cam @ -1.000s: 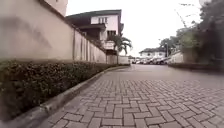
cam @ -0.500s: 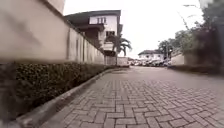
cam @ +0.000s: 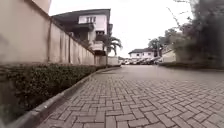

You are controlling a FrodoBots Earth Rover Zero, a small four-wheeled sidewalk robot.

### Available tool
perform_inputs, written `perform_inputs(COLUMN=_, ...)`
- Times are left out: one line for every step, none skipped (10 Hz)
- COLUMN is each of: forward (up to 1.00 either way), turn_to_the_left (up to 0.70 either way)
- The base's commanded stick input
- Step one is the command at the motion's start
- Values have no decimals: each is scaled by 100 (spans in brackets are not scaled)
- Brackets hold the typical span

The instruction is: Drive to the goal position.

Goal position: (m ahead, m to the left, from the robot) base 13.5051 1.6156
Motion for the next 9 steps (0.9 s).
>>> perform_inputs(forward=70, turn_to_the_left=0)
perform_inputs(forward=70, turn_to_the_left=0)
perform_inputs(forward=70, turn_to_the_left=0)
perform_inputs(forward=70, turn_to_the_left=0)
perform_inputs(forward=70, turn_to_the_left=0)
perform_inputs(forward=70, turn_to_the_left=0)
perform_inputs(forward=70, turn_to_the_left=0)
perform_inputs(forward=70, turn_to_the_left=0)
perform_inputs(forward=70, turn_to_the_left=0)
